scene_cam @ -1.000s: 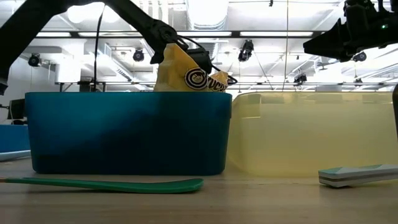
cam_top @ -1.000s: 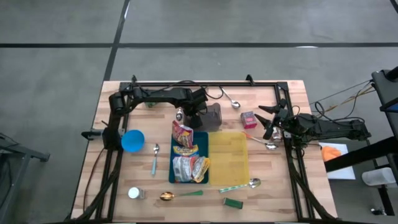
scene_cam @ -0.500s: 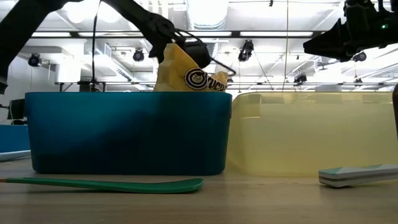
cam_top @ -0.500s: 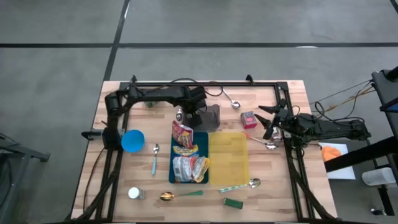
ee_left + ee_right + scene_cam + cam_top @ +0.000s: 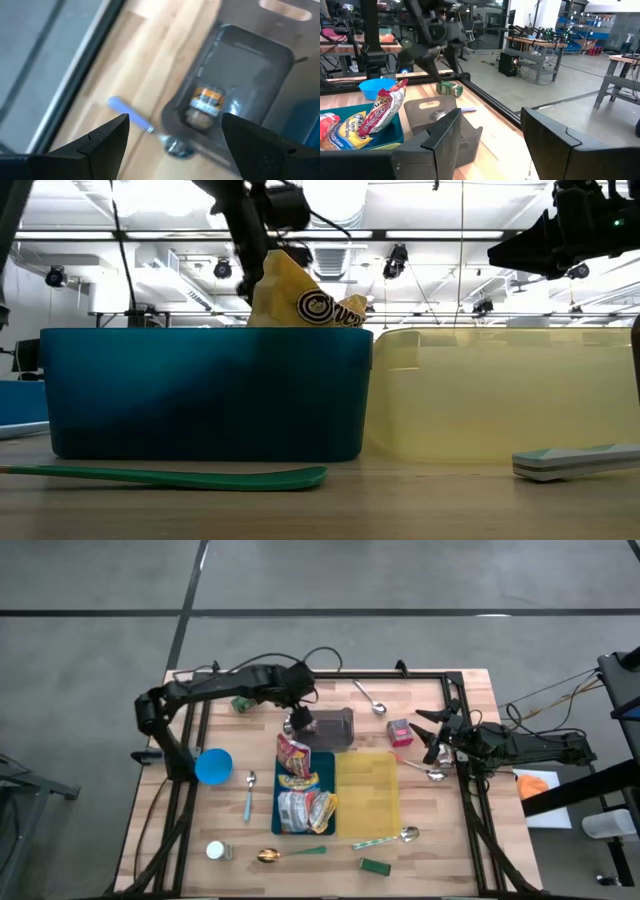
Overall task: Pick & Place Food Item
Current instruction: Put the green spice bottle into the black bin
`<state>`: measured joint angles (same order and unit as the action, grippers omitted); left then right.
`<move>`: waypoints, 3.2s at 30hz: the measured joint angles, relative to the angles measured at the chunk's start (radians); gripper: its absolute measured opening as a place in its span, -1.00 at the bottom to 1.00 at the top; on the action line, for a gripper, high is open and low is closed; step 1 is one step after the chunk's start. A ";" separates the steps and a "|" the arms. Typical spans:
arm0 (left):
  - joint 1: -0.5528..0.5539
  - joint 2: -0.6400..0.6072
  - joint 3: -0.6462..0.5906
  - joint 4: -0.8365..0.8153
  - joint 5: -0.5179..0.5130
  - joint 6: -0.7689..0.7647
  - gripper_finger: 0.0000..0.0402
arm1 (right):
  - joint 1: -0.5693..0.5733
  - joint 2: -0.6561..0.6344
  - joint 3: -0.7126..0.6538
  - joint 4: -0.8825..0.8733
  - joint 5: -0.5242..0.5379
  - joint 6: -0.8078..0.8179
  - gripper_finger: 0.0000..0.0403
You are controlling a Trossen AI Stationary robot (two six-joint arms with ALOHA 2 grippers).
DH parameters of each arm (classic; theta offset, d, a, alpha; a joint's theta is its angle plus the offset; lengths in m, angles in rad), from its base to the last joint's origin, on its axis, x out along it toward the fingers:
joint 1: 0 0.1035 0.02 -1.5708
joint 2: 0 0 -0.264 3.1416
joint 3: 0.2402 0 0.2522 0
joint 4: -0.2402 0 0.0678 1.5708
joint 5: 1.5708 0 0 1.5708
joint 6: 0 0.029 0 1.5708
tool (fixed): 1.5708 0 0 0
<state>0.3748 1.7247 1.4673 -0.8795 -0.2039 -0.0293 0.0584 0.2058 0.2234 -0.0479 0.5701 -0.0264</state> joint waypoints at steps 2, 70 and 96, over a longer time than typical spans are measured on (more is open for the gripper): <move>0.000 -0.029 0.000 -0.032 -0.021 -0.011 0.60 | 0.000 0.000 0.000 0.000 0.000 0.000 -0.01; 0.468 -0.036 -0.461 0.211 -0.029 0.109 0.60 | 0.000 0.000 0.000 0.000 0.000 0.000 -0.01; 0.479 0.039 -0.461 0.214 0.024 0.108 0.08 | 0.000 0.000 0.000 0.000 0.000 0.000 -0.01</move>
<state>0.8536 1.7641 1.0065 -0.6659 -0.1802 0.0792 0.0586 0.2062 0.2230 -0.0483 0.5697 -0.0265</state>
